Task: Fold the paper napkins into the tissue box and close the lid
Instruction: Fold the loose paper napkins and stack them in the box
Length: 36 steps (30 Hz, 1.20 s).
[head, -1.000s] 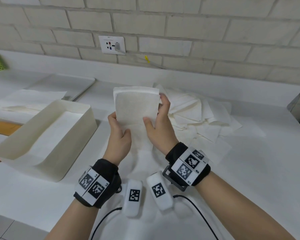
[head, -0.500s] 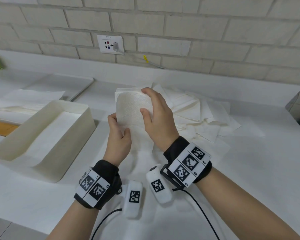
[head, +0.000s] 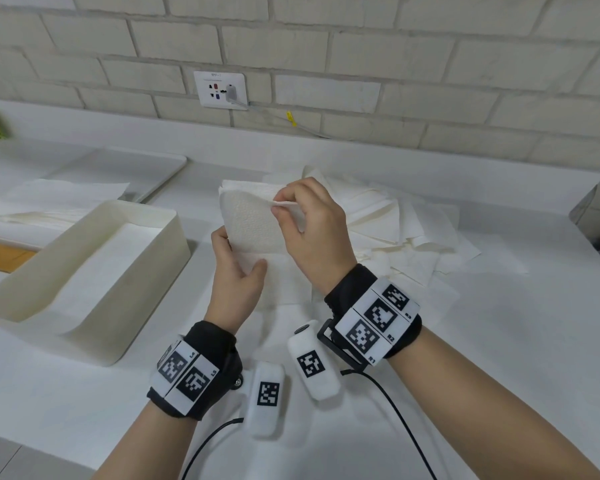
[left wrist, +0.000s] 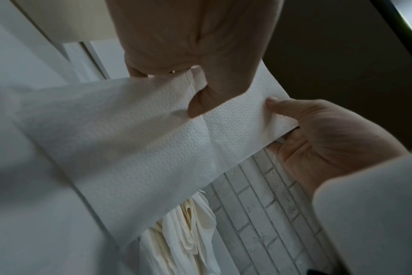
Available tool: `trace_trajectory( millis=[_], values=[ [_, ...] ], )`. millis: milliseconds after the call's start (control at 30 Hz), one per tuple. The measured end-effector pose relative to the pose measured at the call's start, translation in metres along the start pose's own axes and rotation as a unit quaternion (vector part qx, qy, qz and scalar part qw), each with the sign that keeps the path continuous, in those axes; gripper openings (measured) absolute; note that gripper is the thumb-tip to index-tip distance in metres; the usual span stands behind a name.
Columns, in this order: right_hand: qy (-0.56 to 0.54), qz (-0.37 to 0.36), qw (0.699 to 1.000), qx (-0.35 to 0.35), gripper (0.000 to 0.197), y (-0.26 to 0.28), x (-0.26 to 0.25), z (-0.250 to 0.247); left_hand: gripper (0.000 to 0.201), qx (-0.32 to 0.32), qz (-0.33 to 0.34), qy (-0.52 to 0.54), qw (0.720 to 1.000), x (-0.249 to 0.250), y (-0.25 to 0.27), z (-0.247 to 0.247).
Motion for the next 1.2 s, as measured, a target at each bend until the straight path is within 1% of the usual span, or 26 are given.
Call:
trace_trajectory(
  millis=[100, 200, 233, 333, 367, 433, 500, 600, 633, 667, 700, 733, 767, 800, 833, 867, 900, 933, 1000, 1033, 1100, 1133, 1200],
  values=[
    [-0.019, 0.018, 1.0, -0.001, 0.003, 0.0, 0.001, -0.001, 0.05, -0.003, 0.004, 0.01, 1.0, 0.003, 0.0, -0.001],
    [-0.028, 0.029, 0.999, -0.01, 0.003, 0.0, 0.001, 0.0, 0.05, 0.0, 0.006, 0.008, 1.0, 0.006, -0.001, -0.003],
    [-0.032, 0.032, 0.999, -0.013, 0.006, 0.0, 0.001, -0.001, 0.049, 0.003, 0.004, 0.009, 1.0, 0.007, -0.001, -0.003],
    [-0.037, 0.029, 0.999, -0.021, 0.029, 0.0, 0.001, -0.001, 0.046, 0.006, 0.005, 0.009, 1.0, 0.011, 0.0, -0.004],
    [-0.035, 0.021, 0.999, -0.02, 0.033, 0.0, 0.0, -0.002, 0.045, 0.004, 0.007, 0.006, 1.0, 0.012, 0.0, -0.003],
    [-0.03, 0.005, 0.999, -0.01, 0.031, 0.0, 0.0, -0.001, 0.043, 0.001, 0.007, 0.006, 1.0, 0.013, 0.0, -0.003],
    [-0.03, 0.005, 1.0, -0.002, 0.027, 0.0, 0.0, -0.001, 0.041, -0.002, -0.003, 0.011, 1.0, 0.013, -0.001, -0.002],
    [-0.03, -0.001, 0.999, 0.016, 0.027, -0.001, -0.003, -0.005, 0.04, -0.013, -0.032, 0.04, 0.999, 0.011, -0.002, -0.002],
    [-0.036, 0.016, 0.999, 0.013, 0.03, -0.001, -0.001, -0.005, 0.041, -0.021, -0.045, 0.052, 0.997, 0.009, -0.003, -0.002],
    [-0.049, 0.059, 0.997, -0.001, 0.036, -0.001, 0.004, -0.005, 0.042, -0.027, -0.056, 0.059, 0.996, 0.008, -0.004, -0.003],
    [-0.068, 0.123, 0.99, -0.025, 0.042, 0.001, 0.01, -0.003, 0.043, -0.032, -0.064, 0.063, 0.995, 0.008, -0.006, -0.004],
    [-0.087, 0.194, 0.975, -0.06, 0.044, 0.004, 0.02, 0.0, 0.043, -0.036, -0.069, 0.065, 0.995, 0.008, -0.007, -0.006],
    [-0.097, 0.259, 0.956, -0.096, 0.041, 0.01, 0.029, 0.005, 0.042, -0.041, -0.072, 0.068, 0.994, 0.009, -0.007, -0.007],
    [-0.096, 0.311, 0.936, -0.136, 0.036, 0.015, 0.036, 0.009, 0.04, -0.047, -0.073, 0.068, 0.994, 0.01, -0.008, -0.007],
    [-0.088, 0.347, 0.918, -0.171, 0.032, 0.02, 0.039, 0.012, 0.037, -0.053, -0.074, 0.065, 0.994, 0.012, -0.009, -0.008],
    [-0.078, 0.362, 0.909, -0.191, 0.03, 0.023, 0.041, 0.015, 0.033, -0.057, -0.072, 0.058, 0.994, 0.013, -0.01, -0.008],
    [-0.072, 0.361, 0.909, -0.196, 0.027, 0.024, 0.041, 0.016, 0.03, -0.058, -0.066, 0.049, 0.995, 0.016, -0.011, -0.008],
    [-0.078, 0.346, 0.916, -0.186, 0.023, 0.022, 0.039, 0.016, 0.029, -0.057, -0.053, 0.034, 0.996, 0.019, -0.012, -0.009],
    [-0.114, 0.304, 0.935, -0.145, 0.011, 0.017, 0.03, 0.015, 0.033, -0.065, -0.02, 0.001, 0.998, 0.026, -0.014, -0.01],
    [-0.136, 0.29, 0.938, -0.129, 0.011, 0.015, 0.026, 0.015, 0.036, -0.074, -0.008, -0.011, 0.997, 0.029, -0.014, -0.01],
    [-0.178, 0.286, 0.934, -0.119, 0.015, 0.017, 0.023, 0.018, 0.041, -0.098, -0.006, -0.026, 0.995, 0.029, -0.012, -0.009],
    [-0.185, 0.296, 0.928, -0.127, 0.017, 0.02, 0.024, 0.021, 0.044, -0.11, -0.014, -0.031, 0.993, 0.026, -0.012, -0.008],
    [-0.165, 0.33, 0.916, -0.158, 0.024, 0.029, 0.031, 0.027, 0.049, -0.122, -0.037, -0.043, 0.991, 0.018, -0.009, -0.007]
  ],
)
Point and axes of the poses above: each hand's wrist, its own y-axis away from the middle knuckle, its own z-axis out of the palm, x = y × z, the point moved 5 cm from there along -y, towards the middle knuckle, and after that the axes turned 7 degrees about -y, right-handed, at the moved point
